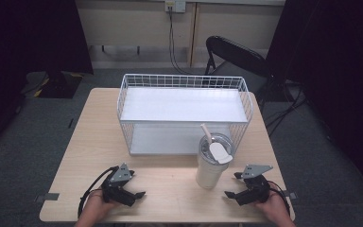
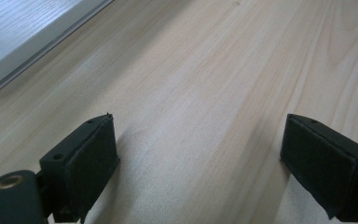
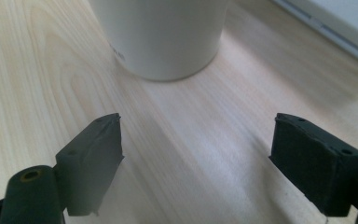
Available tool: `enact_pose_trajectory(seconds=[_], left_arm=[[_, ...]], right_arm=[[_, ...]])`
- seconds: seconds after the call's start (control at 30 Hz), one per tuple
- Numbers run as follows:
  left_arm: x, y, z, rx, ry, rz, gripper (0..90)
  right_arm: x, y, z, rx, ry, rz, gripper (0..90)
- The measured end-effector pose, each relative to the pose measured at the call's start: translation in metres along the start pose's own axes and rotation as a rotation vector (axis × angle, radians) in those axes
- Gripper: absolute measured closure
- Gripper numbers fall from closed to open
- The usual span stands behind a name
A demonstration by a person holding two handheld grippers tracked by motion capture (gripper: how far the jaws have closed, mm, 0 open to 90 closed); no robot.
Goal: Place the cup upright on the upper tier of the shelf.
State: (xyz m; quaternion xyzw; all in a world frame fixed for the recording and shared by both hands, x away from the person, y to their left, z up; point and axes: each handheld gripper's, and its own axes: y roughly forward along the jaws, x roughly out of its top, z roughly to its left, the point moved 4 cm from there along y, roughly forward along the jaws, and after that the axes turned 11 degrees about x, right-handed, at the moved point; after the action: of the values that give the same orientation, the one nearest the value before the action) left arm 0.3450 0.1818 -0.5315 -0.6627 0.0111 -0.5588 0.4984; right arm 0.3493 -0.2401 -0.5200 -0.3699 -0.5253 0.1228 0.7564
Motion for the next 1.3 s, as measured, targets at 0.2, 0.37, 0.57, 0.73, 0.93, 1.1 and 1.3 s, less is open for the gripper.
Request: enact_pose_trajectory(seconds=[0.2, 0.37, 0.57, 0.73, 0.93, 1.1, 1.3], left_arm=[[0.0, 0.0, 0.0, -0.001, -0.005, -0.002, 10.0], [0.0, 0.0, 0.0, 0.0, 0.0, 0.0, 10.0], [0.0, 0.0, 0.0, 0.0, 0.0, 0.0, 10.0], [0.0, 0.0, 0.0, 0.0, 0.0, -0.001, 10.0], [0.0, 0.0, 0.0, 0.0, 0.0, -0.001, 10.0], [0.0, 0.0, 0.0, 0.0, 0.0, -0.001, 10.0], [0.0, 0.0, 0.0, 0.0, -0.001, -0.001, 10.0]], right_arm=[[0.014, -0.005, 0.004, 0.014, -0.012, -0.051, 14.2], [0.027, -0.006, 0.007, 0.018, -0.04, -0.068, 14.0], [0.036, -0.007, 0.008, 0.029, -0.061, -0.081, 14.0], [0.045, -0.01, 0.007, 0.046, -0.066, -0.106, 14.0], [0.056, -0.012, 0.009, 0.059, -0.075, -0.132, 14.0], [0.065, -0.014, 0.011, 0.07, -0.073, -0.16, 13.8], [0.074, -0.015, 0.015, 0.077, -0.08, -0.191, 13.9]])
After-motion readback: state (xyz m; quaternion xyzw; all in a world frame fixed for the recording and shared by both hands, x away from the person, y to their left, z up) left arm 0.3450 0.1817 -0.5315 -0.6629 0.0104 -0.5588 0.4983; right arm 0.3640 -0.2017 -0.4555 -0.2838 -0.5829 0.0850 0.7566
